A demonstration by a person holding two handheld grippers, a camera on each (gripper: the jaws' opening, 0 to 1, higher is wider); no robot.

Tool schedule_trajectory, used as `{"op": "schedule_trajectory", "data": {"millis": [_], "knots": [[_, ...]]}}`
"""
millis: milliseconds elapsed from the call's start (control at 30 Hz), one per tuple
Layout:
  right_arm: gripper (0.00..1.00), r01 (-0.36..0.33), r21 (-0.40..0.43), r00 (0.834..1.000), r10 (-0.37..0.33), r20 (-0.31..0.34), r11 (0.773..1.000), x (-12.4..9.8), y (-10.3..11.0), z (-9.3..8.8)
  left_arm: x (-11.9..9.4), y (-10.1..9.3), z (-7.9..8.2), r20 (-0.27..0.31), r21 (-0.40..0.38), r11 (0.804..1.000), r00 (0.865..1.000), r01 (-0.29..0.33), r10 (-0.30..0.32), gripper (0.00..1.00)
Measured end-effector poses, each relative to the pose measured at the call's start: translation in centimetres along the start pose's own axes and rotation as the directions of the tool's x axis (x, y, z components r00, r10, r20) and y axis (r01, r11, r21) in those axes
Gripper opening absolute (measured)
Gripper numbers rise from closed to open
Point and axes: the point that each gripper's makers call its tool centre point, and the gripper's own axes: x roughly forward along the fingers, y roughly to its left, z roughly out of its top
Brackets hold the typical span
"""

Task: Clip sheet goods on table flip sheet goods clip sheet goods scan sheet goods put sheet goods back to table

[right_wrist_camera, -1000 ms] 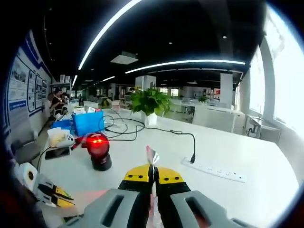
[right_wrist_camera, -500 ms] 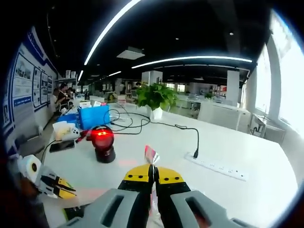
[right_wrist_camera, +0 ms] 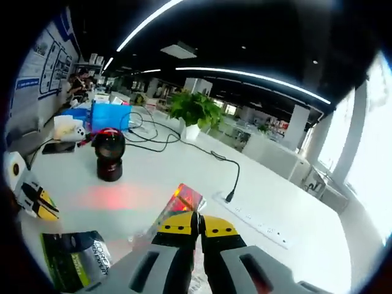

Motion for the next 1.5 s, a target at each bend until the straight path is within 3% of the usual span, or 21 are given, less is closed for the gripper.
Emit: {"op": "schedule_trajectory", "data": {"millis": [267, 467, 567, 1500], "knots": [[0.00, 0.010, -0.048, 0.999, -0.011, -0.035, 0.999, 1.7, -0.6, -1.3, 0.0, -0.1, 0.0, 0.001, -0.002, 1.000, 1.000, 0.001, -0.001, 0.00], [0.00, 0.017, 0.027, 0.997, -0.014, -0.075, 1.000, 3.5, -1.7, -3.2, 0.1, -0.1, 0.0, 0.000, -0.002, 1.000, 1.000, 0.003, -0.003, 0.00], [0.00, 0.031, 0.026, 0.994, -0.028, -0.104, 0.999, 4.3, -2.1, -4.7, 0.1, -0.1, -0.1, 0.001, -0.001, 1.000, 1.000, 0.004, -0.004, 0.00], [0.00, 0.029, -0.007, 0.984, -0.030, -0.177, 1.000, 7.2, -2.9, -9.9, -0.1, -0.5, -0.1, 0.001, -0.001, 1.000, 1.000, 0.011, -0.011, 0.00]]}}
